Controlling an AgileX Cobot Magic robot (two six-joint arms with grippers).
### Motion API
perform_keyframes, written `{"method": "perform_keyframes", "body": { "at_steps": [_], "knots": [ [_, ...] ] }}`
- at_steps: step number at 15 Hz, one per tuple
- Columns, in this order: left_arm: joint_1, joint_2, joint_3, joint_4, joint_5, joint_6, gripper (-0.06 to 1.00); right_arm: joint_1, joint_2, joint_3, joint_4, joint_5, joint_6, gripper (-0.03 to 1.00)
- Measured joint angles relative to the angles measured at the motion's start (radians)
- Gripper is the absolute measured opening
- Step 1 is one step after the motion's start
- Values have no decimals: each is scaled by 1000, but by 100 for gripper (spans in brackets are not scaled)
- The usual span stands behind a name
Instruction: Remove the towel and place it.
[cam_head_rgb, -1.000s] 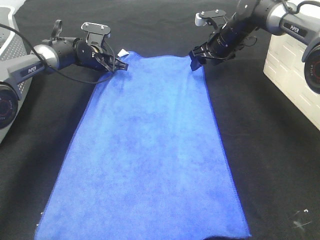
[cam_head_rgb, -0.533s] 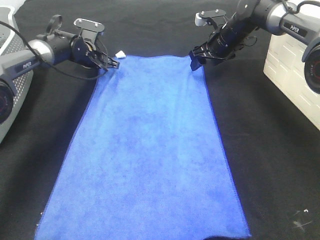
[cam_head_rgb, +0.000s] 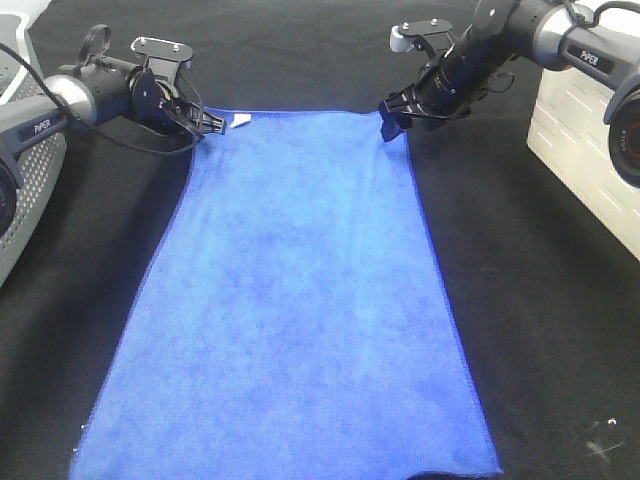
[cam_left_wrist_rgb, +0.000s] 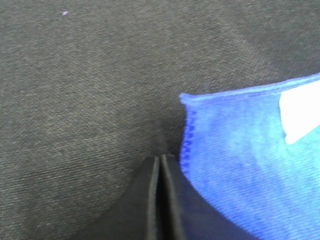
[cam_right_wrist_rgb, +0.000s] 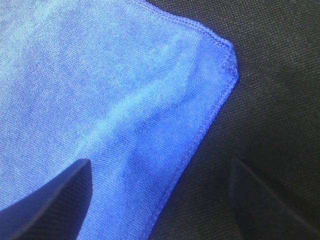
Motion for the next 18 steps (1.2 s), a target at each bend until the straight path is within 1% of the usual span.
{"method": "perform_keyframes", "body": {
  "at_steps": [1, 2, 3, 4, 5, 7, 10, 12, 14, 16, 17, 18],
  "knots": [
    [0, 0, 0, 0, -7, -3, 14, 0, 0, 0, 0, 0, 0, 73],
    [0, 0, 0, -1, -16, -8, 29, 0, 0, 0, 0, 0, 0, 73],
    [0, -2, 0, -6, -11, -25, 49, 0, -3, 0, 0, 13, 0, 73],
    [0, -9, 0, -8, 12, -36, 63, 0, -11, 0, 0, 33, 0, 73],
    [0, -22, 0, -12, 48, -41, 72, 0, -27, 0, 0, 54, 3, 73],
    [0, -81, 0, -20, 178, -44, 76, 0, -95, 0, -1, 111, 42, 73],
    [0, -197, 0, -92, 393, -44, 77, 0, -195, 0, -1, 199, 99, 74],
    [0, -278, 0, -132, 545, -44, 77, 0, -256, -2, -3, 283, 128, 74],
    [0, -353, 0, -145, 666, -44, 77, 0, -307, -2, -13, 357, 162, 74],
    [0, -421, 0, -138, 760, -44, 77, 0, -360, -2, -62, 384, 198, 74],
    [0, -452, 0, -124, 789, -39, 77, 0, -383, -2, -98, 386, 229, 74],
    [0, -474, 0, -96, 793, -35, 77, 0, -404, -2, -124, 388, 261, 74]
  ]
}}
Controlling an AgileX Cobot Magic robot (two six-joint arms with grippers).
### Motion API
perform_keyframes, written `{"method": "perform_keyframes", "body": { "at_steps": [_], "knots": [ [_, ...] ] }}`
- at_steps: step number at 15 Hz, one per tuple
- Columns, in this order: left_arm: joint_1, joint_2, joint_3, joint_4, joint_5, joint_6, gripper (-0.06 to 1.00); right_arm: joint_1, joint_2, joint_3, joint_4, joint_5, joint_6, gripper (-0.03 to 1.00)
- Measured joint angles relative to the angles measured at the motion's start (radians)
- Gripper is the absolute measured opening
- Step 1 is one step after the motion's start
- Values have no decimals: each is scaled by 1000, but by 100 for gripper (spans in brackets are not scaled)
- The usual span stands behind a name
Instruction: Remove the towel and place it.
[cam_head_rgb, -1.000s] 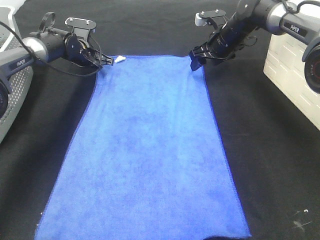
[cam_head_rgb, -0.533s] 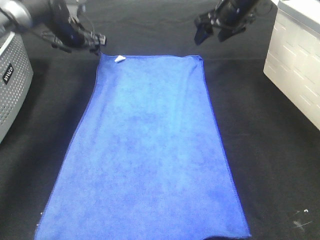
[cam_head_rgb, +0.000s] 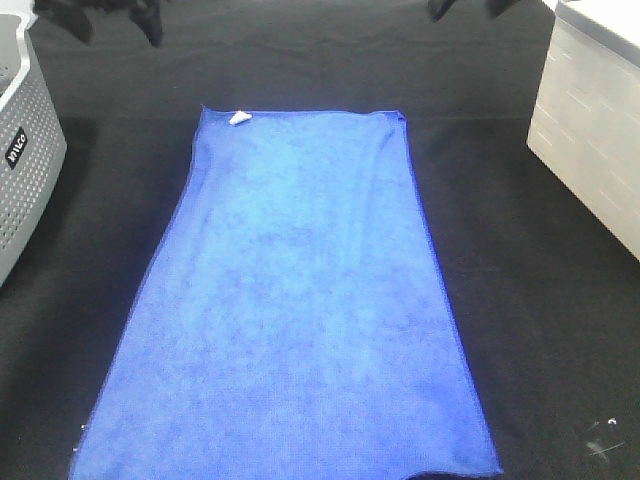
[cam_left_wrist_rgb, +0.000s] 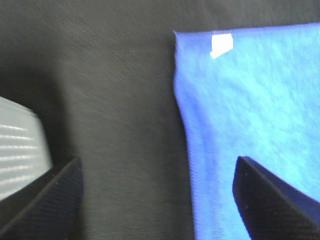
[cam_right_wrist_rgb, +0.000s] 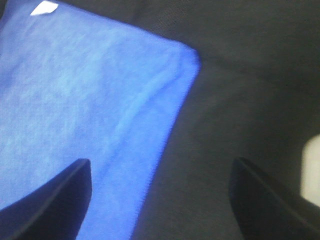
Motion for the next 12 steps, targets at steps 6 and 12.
{"method": "perform_keyframes", "body": {
  "at_steps": [6, 12],
  "knots": [
    [68, -109, 0, 27, 6, 2, 77, -50, -134, 3, -43, 1, 92, 74],
    [182, -357, 255, 0, 9, 29, 77, -137, -432, 354, -51, 1, 107, 74]
  ]
}}
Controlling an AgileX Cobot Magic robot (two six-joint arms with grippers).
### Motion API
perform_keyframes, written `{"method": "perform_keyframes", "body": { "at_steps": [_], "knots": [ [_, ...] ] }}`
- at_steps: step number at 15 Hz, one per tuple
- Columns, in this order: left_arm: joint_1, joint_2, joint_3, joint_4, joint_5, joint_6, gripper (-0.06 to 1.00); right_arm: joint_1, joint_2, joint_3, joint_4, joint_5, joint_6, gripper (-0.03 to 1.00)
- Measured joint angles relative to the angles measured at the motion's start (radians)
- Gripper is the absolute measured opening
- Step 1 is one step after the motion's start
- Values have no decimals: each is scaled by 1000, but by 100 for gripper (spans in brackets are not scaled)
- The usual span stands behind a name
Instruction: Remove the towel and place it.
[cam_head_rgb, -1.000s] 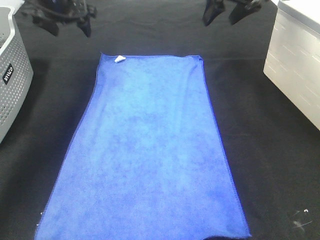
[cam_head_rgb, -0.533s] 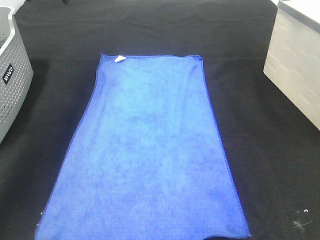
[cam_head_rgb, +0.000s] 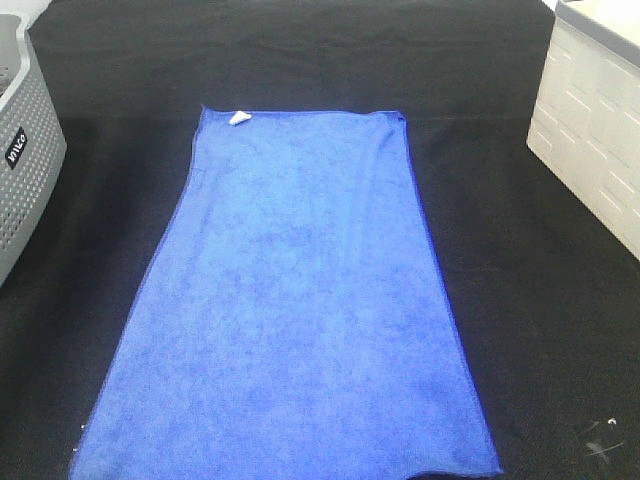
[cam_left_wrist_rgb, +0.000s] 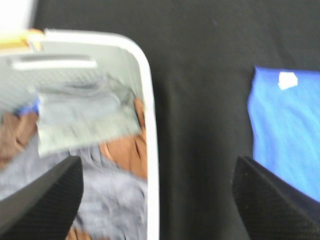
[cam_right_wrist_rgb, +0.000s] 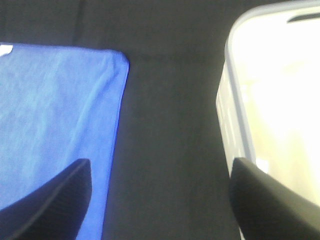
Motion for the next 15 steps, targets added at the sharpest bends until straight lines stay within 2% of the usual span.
{"method": "perform_keyframes", "body": {
  "at_steps": [1, 2, 4, 5, 7, 9, 11, 15],
  "knots": [
    [0, -27, 36, -4, 0, 2, 77, 0, -36, 49, 0, 0, 0, 74],
    [-1, -103, 133, -10, 0, 3, 77, 0, -136, 151, 0, 0, 0, 74],
    [-1, -278, 343, -3, 0, 4, 77, 0, -360, 340, -6, 0, 0, 74],
    [-1, -427, 508, 13, -1, 4, 77, 0, -535, 478, -6, 0, 0, 74],
    [-1, -643, 723, 49, -9, -17, 77, 0, -751, 647, -7, 0, 0, 74],
    [-1, -801, 862, 65, -54, -32, 77, 0, -898, 747, -10, 1, 0, 74],
    [-1, -1052, 1058, 71, -126, -34, 77, 0, -1120, 887, -10, 1, 0, 74],
    [-1, -1363, 1298, 108, -180, -32, 77, 0, -1359, 1087, -10, 3, -5, 74]
  ]
}}
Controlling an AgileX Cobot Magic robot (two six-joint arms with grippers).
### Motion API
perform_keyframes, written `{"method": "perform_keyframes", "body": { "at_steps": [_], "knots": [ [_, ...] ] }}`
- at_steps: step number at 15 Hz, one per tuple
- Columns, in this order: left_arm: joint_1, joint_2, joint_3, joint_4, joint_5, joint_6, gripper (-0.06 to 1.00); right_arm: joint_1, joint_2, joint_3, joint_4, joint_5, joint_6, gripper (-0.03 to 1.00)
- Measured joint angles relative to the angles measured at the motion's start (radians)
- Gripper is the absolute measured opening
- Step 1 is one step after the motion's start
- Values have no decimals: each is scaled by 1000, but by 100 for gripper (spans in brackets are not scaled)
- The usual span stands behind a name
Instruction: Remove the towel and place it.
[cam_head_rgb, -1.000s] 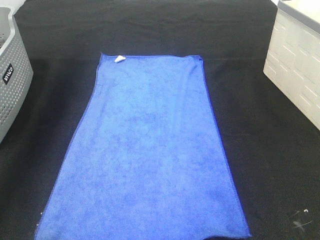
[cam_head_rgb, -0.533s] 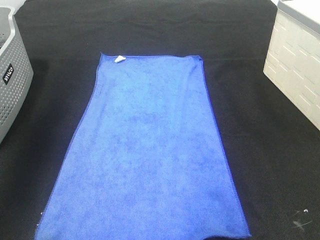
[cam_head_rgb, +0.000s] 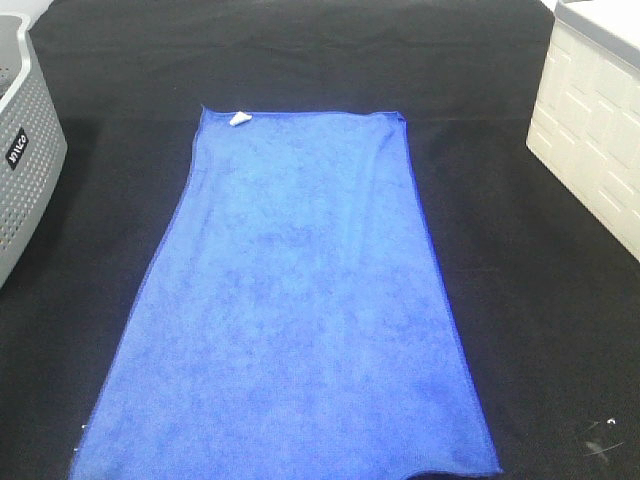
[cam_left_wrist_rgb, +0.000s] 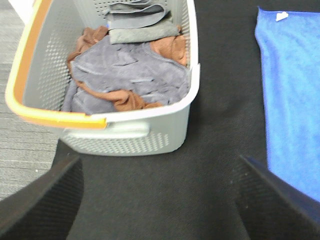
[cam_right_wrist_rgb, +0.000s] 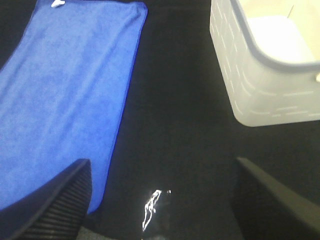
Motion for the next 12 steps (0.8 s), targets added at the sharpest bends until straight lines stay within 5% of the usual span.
{"method": "perform_keyframes", "body": {
  "at_steps": [5, 12],
  "knots": [
    [0, -320, 246, -30, -11, 62, 77, 0, -187, 204, 0, 0, -47, 74],
    [0, -635, 405, -111, -13, 102, 77, 0, -469, 419, 7, 0, -47, 74]
  ]
}}
